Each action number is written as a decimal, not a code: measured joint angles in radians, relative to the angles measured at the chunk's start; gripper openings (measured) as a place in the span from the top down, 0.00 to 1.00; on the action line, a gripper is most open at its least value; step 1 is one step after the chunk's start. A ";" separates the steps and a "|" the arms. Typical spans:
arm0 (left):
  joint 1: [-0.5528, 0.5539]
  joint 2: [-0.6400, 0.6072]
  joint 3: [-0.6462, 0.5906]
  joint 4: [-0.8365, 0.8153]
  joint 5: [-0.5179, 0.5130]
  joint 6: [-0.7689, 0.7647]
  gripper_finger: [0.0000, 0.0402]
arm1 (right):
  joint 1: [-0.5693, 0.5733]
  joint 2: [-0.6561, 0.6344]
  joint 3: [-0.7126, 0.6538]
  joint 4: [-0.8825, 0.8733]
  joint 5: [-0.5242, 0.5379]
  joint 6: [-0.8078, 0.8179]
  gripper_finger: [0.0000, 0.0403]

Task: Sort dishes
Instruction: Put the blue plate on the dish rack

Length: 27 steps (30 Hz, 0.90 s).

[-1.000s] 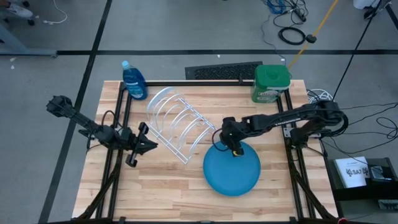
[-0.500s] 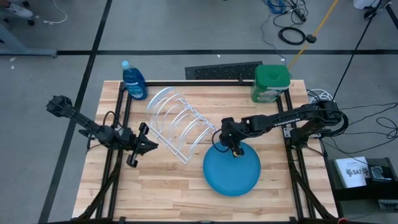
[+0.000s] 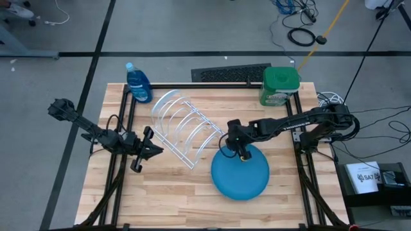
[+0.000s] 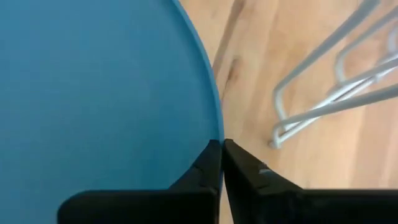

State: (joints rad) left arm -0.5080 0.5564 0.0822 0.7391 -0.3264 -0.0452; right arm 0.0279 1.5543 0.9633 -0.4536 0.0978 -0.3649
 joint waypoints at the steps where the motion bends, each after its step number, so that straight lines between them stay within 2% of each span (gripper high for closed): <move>1: 0.000 0.000 0.000 0.000 -0.001 0.000 0.92 | 0.002 0.000 0.013 -0.008 0.015 -0.008 1.00; 13: 0.000 0.000 0.000 0.001 -0.005 0.000 0.92 | 0.062 0.000 0.212 -0.146 0.131 -0.094 1.00; 20: 0.000 0.000 0.000 0.007 -0.076 0.000 0.92 | 0.105 0.000 0.339 -0.225 0.218 -0.132 1.00; 27: 0.000 0.000 0.000 0.003 -0.097 -0.001 0.92 | 0.115 0.000 0.349 -0.216 0.349 -0.156 1.00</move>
State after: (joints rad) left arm -0.5082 0.5563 0.0822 0.7422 -0.4236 -0.0459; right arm 0.1428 1.5545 1.3121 -0.6695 0.4463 -0.5207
